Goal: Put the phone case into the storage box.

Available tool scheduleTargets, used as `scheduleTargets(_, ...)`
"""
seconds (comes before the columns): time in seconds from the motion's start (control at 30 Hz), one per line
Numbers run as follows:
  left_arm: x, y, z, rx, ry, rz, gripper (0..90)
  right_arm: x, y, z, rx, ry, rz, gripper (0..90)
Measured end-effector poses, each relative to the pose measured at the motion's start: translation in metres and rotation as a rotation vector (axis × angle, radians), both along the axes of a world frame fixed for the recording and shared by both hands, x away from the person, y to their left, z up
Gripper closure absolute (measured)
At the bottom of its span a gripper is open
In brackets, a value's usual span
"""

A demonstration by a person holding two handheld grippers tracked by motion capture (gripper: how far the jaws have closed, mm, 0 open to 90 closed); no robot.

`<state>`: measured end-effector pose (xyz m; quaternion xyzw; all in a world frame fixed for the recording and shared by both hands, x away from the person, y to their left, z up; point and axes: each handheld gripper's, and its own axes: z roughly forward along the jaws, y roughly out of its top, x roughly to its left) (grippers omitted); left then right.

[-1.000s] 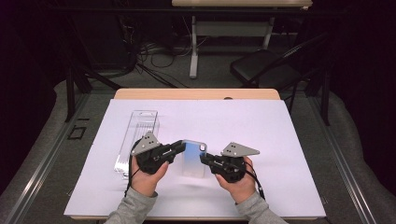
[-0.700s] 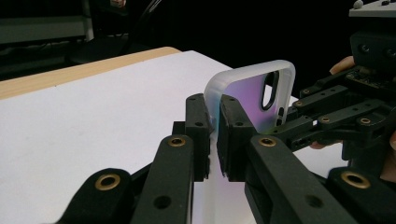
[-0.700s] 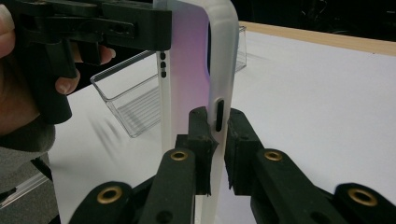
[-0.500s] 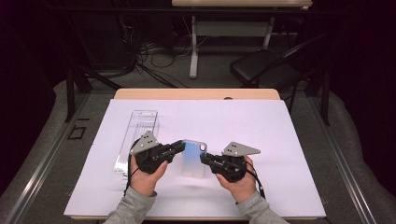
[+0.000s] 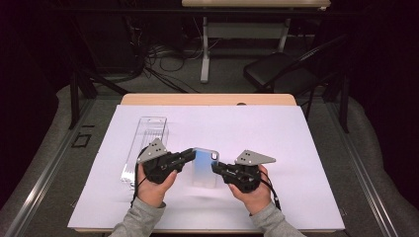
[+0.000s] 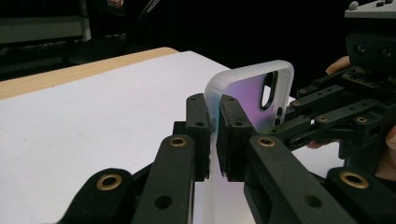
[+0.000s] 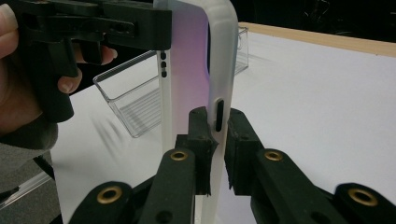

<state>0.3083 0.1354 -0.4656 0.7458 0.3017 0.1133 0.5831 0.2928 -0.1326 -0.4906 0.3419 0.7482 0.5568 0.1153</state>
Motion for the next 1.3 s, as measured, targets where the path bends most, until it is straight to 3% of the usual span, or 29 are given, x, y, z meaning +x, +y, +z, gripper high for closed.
scheduleTargets(0.7,0.001,0.001,-0.001,-0.02,0.005,-0.004,85.0,0.0,0.001,0.0,0.011,-0.005,0.002,80.7)
scheduleTargets(1.0,0.003,0.004,-0.002,-0.027,0.009,0.009,85.0,-0.001,0.002,0.0,0.022,-0.011,0.011,70.2)
scheduleTargets(1.3,0.005,0.012,-0.002,-0.043,0.009,0.04,85.0,0.0,0.002,0.001,0.003,-0.056,-0.001,62.9)
